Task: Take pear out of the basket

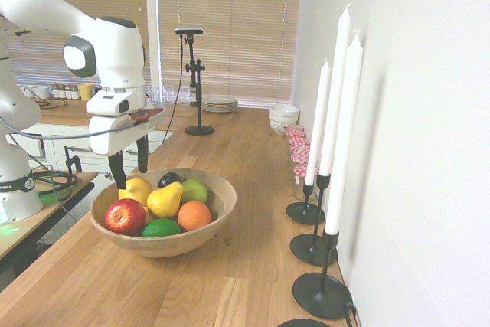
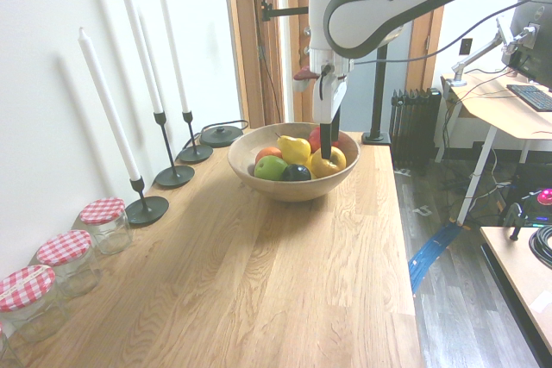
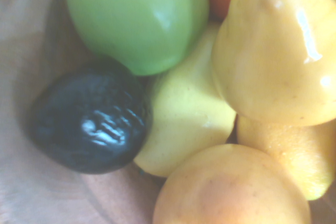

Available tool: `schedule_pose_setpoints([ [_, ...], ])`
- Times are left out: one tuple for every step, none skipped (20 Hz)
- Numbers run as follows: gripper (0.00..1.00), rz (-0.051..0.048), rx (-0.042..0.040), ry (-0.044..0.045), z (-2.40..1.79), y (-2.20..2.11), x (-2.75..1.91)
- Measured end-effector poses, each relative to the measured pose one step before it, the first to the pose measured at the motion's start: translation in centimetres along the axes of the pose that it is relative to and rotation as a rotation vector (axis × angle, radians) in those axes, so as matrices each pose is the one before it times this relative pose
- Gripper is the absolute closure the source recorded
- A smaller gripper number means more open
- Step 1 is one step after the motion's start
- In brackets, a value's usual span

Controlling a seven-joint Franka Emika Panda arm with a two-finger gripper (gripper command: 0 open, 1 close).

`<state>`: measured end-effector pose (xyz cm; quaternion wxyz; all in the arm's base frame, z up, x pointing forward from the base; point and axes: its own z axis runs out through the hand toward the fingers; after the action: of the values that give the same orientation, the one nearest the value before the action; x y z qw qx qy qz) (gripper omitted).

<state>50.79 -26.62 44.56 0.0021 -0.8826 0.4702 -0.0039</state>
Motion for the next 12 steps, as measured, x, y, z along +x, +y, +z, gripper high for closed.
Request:
schedule_pose_setpoints([
  [0.0, 0.00091, -0.00067, -0.00348, 0.365, 0.027, 0.141],
  [0.0, -0.00017, 0.00086, -0.00216, 0.259, 0.003, 0.103],
  [0.0, 0.00025, 0.00074, -0.0019, 0.232, -0.012, 0.083],
  [0.0, 0.0009, 0.00079, -0.00402, 0.265, -0.02, 0.055],
  [0.0, 0.00043, 0.00029, -0.00521, 0.344, -0.025, 0.05],
  [0.0, -0.00007, -0.00112, -0.00411, 0.4, -0.031, 0.089],
  [0.0, 0.00008, -0.00073, -0.00364, 0.427, -0.024, 0.118],
  [0.0, -0.00028, -0.00038, -0.00358, 0.462, -0.003, 0.141],
  [0.0, -0.00011, 0.00039, -0.00351, 0.403, 0.009, 0.14],
  [0.0, -0.00072, -0.00051, -0.00247, 0.343, 0.037, 0.135],
  [1.0, -0.00148, -0.00057, -0.00011, 0.245, 0.042, 0.126],
  [1.0, -0.00247, 0.00178, 0.00363, 0.111, 0.021, 0.125],
])
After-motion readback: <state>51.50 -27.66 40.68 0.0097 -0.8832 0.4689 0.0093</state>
